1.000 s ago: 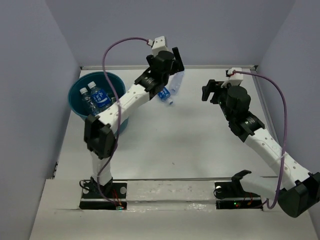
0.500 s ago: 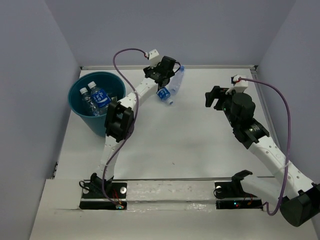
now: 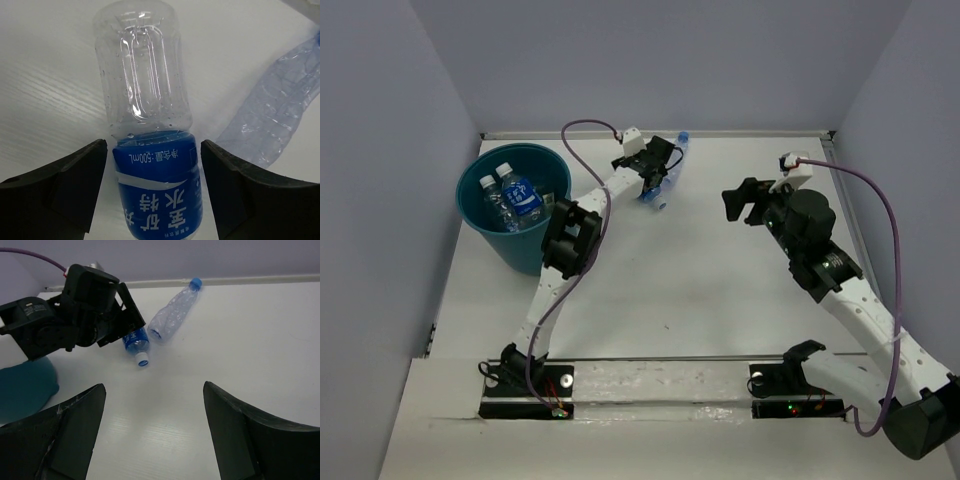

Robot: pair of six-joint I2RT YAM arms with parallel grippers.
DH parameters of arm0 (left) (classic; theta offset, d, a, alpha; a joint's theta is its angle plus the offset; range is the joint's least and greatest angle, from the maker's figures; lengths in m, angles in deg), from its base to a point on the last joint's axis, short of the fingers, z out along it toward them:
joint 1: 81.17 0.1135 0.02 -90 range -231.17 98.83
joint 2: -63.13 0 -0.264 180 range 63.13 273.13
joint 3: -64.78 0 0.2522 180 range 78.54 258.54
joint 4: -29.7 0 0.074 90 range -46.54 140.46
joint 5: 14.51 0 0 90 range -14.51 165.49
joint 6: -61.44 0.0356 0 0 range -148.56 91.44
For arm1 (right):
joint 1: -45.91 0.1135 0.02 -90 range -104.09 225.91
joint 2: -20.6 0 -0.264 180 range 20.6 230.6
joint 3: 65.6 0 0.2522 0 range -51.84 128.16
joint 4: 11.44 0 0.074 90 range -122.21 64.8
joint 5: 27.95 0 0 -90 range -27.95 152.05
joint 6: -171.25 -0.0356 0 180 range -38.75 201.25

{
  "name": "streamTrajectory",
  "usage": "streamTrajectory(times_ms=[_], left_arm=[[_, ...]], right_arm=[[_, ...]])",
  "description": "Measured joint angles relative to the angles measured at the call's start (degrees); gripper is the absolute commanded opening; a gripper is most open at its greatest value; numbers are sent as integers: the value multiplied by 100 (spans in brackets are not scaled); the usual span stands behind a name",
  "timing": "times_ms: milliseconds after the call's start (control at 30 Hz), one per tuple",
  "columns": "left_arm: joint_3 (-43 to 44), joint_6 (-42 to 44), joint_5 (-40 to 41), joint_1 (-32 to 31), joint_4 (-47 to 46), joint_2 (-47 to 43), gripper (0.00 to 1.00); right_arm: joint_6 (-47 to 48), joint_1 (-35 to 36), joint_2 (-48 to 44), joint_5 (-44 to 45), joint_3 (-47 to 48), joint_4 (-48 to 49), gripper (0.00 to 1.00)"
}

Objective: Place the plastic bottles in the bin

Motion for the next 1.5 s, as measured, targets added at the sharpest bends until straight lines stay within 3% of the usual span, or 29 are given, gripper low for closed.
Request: streamTrajectory(times_ms=[100,267,400,600,767,1133,1300,1500], left_arm=[[-11,-59,-107,11,-9,210,75],[-136,-129,-216,94,-177,286,51],[-496,-55,-374,116,-557,111,49],[-1932,243,-660,70,-1091,-844,45],[-3403,400,-1036,-81,-1622,-2352,41],[-4629,1152,-1416,-820,-2579,-5700,41],[-5101,1650,-1023,-756,-2621,-7403,41],[-5318,2347,129,-619,-2601,-9053,42]], right_arm=[[-15,0,-4,-133,0,0,84],[-20,0,24,-271,33,-4,88],[-61,0,280,-223,247,4,99],[-175,-52,1346,68,988,-138,100],[-326,-319,2402,120,1899,-238,98],[-723,-492,5831,-101,4765,-595,99],[-835,-474,7305,-260,6487,-990,100],[-739,-219,8924,-101,8192,-1600,100]])
